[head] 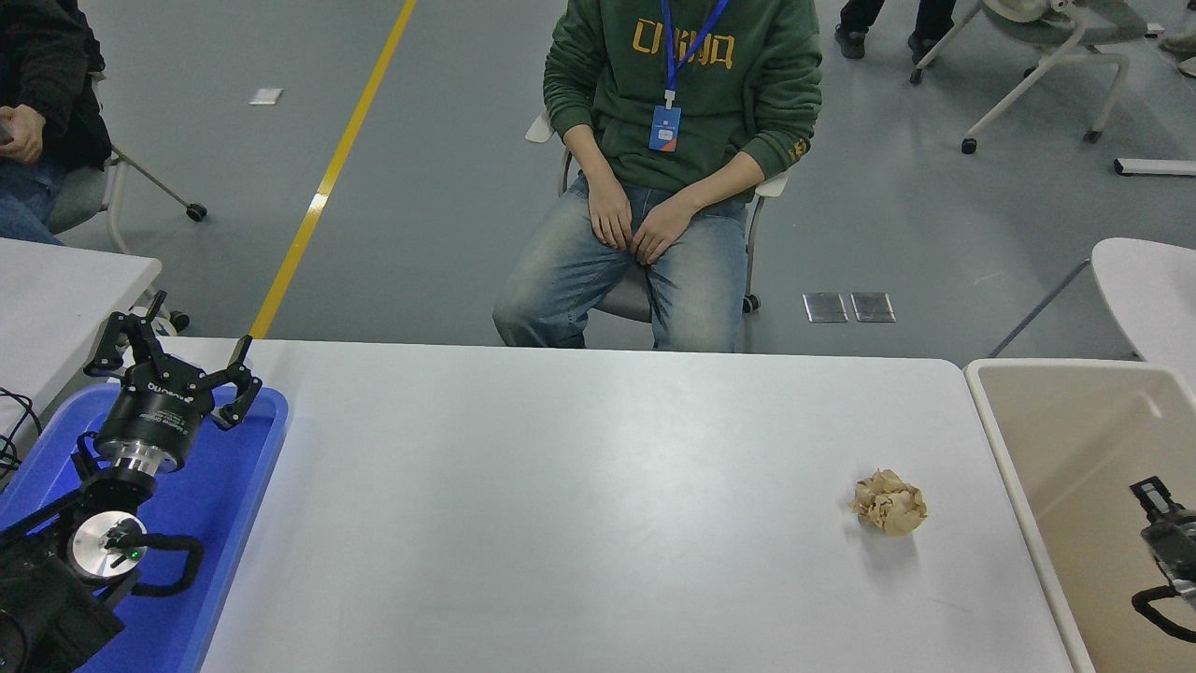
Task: Clean the table surface
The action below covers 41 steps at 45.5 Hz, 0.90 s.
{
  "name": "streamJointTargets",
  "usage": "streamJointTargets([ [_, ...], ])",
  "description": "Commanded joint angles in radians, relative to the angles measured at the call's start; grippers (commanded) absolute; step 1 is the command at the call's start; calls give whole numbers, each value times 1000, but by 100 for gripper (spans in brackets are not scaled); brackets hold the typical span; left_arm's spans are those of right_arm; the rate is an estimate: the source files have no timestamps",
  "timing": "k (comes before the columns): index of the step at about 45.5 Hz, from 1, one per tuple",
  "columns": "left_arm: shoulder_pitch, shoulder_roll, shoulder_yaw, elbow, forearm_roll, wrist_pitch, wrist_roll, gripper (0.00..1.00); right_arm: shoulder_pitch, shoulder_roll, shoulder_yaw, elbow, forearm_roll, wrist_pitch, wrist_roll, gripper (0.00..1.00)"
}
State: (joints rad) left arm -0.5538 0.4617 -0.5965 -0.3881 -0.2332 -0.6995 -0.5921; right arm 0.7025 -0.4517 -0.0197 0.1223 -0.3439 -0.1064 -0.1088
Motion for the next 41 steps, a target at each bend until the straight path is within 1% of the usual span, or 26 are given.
streamJointTargets([
  [1, 0, 0, 0, 0, 0, 0, 0, 100, 80, -139, 88, 235, 26, -2, 4, 100],
  [6, 0, 0, 0, 0, 0, 0, 0, 100, 80, -171, 253, 373, 26, -6, 4, 100],
  [12, 0, 0, 0, 0, 0, 0, 0, 100, 75, -157, 368, 441, 26, -7, 4, 100],
  [17, 0, 0, 0, 0, 0, 0, 0, 100, 71, -117, 444, 490, 26, -9, 6, 100],
  [29, 0, 0, 0, 0, 0, 0, 0, 100, 15, 97, 803, 540, 26, -9, 9, 100],
  [35, 0, 0, 0, 0, 0, 0, 0, 100, -11, 211, 908, 539, 28, -10, 12, 100],
  [41, 0, 0, 0, 0, 0, 0, 0, 100, -32, 298, 998, 539, 28, -10, 41, 100],
])
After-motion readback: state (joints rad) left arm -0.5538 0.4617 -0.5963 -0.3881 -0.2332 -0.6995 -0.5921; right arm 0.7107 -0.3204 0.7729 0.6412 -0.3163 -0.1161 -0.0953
